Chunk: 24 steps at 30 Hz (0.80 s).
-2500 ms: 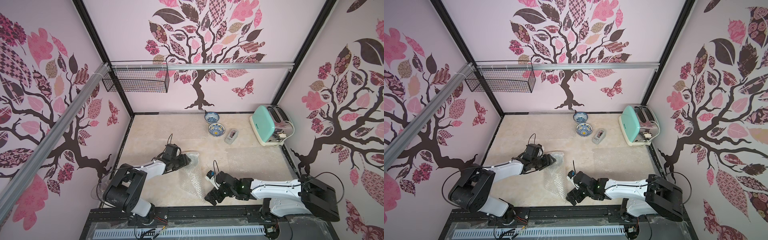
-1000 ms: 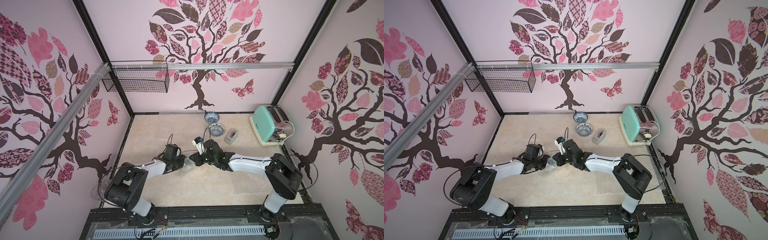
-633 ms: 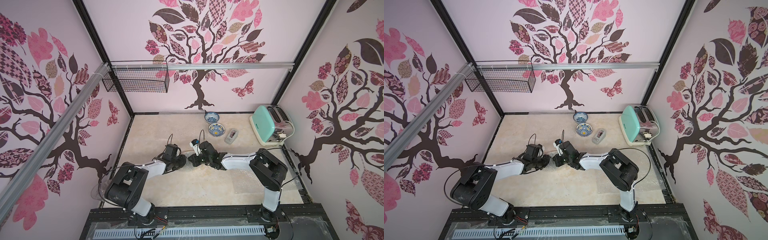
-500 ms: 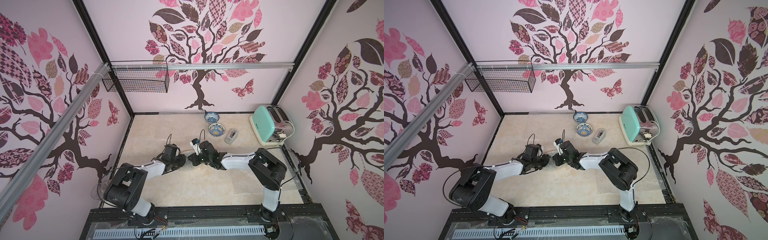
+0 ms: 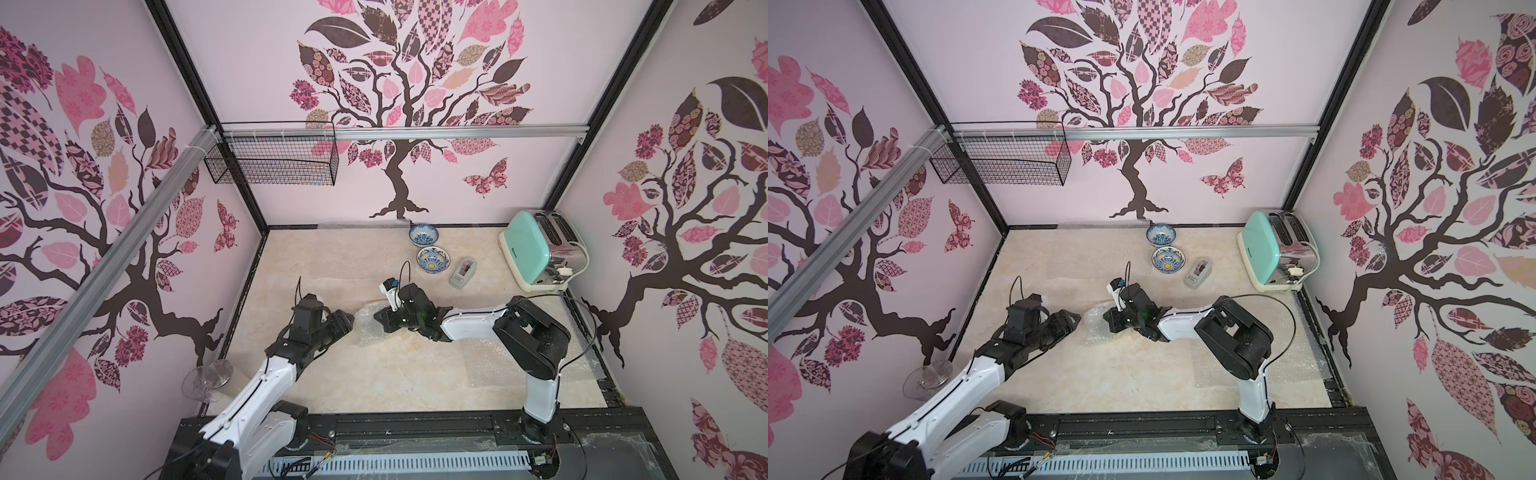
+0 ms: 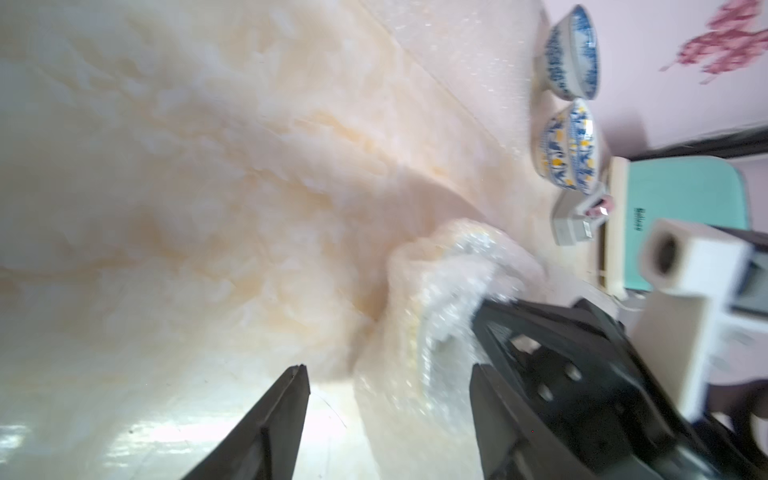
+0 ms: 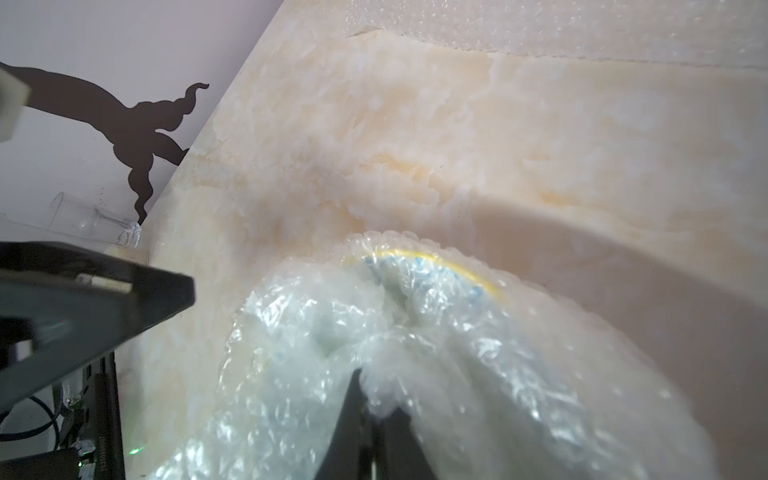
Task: Wrap bowls in bubble wrap
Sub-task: Wrap the bowl in bubble wrap.
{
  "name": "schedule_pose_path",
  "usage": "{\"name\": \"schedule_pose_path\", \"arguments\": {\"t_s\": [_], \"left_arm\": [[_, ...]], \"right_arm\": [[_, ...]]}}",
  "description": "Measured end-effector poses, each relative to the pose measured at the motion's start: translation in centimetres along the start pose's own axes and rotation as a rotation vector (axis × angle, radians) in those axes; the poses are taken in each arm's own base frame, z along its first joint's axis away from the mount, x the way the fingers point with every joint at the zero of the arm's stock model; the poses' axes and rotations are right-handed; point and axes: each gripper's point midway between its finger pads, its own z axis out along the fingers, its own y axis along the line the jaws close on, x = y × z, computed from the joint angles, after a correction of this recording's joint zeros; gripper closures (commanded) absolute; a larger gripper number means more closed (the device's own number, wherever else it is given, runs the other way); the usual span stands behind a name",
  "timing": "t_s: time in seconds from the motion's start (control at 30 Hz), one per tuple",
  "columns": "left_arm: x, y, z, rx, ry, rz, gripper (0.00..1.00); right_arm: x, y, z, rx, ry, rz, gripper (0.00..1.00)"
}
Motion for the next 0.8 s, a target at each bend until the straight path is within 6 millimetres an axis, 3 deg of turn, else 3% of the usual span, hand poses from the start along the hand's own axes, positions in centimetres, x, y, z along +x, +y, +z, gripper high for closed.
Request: {"name": "schedule_pose_path", "arguments": {"t_s": [0.07,0.2,0.43,0.8], "left_arm": [[1.7,-1.3,-0.6,0.082,0.014,0.026,0.23],[4.1,-2.2,0.0,0.124,0.079,0.055,0.21],[5.2,0.6,2.9,-0.013,0.147,0.025,0.21],[4.8,1.6,6.1,-0.089,0.168,0.008,0.24]], "right_arm": [[0.0,0.0,0.0,-0.002,0.000,0.005,1.00],[0.0,0.2,0.0,-0.011,0.000,0.015,1.00],[0.2,0.5,0.1,-0.032,0.009,0.030,1.00],[0.3,0.4,0.1,-0.037,0.016,0.043,1.00]]}}
